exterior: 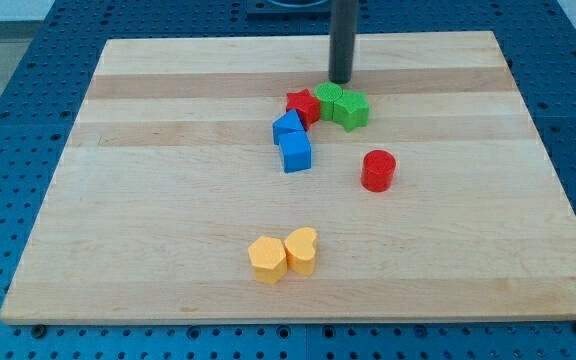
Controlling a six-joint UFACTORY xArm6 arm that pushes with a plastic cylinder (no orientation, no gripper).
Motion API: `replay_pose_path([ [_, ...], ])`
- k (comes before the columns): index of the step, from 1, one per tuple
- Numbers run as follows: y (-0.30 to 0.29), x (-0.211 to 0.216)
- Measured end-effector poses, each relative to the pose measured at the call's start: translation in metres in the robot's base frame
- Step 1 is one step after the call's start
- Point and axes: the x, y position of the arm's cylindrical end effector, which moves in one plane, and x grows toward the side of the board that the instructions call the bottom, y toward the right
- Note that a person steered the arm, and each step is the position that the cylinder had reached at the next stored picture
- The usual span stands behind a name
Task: Move the red circle into the green star
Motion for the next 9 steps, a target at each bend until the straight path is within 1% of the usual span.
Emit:
replay_pose_path([
  [1, 0.038, 0.006],
  [2, 0.062, 0.025],
  [3, 0.078, 0.053],
  [6, 0.069, 0.173],
  [7, 0.05, 0.199],
  [8, 0.01, 0.212],
  [9, 0.006, 0.211],
])
